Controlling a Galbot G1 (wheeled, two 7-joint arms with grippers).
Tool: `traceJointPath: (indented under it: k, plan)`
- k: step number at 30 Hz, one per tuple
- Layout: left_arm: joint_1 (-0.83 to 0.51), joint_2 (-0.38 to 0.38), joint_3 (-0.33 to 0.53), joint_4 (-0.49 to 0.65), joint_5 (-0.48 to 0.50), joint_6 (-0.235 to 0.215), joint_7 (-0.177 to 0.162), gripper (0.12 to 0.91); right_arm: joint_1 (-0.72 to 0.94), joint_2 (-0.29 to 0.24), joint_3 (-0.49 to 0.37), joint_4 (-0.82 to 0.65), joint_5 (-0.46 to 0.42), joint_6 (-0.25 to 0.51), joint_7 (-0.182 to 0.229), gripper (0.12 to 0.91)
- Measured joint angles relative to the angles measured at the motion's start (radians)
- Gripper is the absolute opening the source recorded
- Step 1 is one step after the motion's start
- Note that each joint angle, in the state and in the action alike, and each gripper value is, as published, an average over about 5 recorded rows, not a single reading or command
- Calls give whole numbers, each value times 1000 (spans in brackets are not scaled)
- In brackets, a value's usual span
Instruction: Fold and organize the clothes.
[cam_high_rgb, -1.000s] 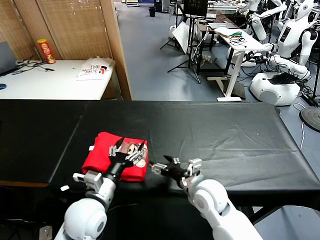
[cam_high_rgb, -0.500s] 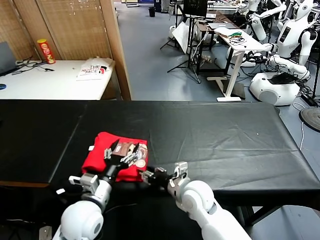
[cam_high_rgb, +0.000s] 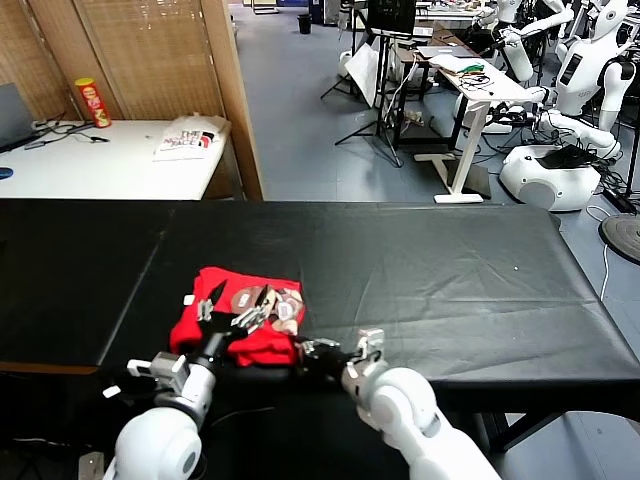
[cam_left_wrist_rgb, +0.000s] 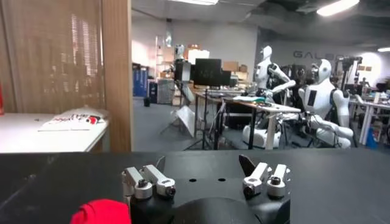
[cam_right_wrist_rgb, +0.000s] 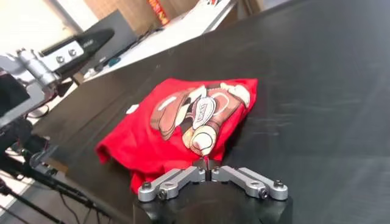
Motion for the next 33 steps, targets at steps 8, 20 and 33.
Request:
traceJointPath:
  k: [8, 20, 33]
  plan:
    - [0, 5, -5, 11, 3, -24, -5, 798, -74, -82, 125, 34, -104, 25, -45, 128]
    - [36, 40, -21, 49, 1, -141, -12, 798, -184, -145, 234, 144, -194, 96, -42, 615]
    - [131, 72, -35, -20, -36, -81, -71, 798, -495, -137, 287, 268, -548, 499, -26, 798]
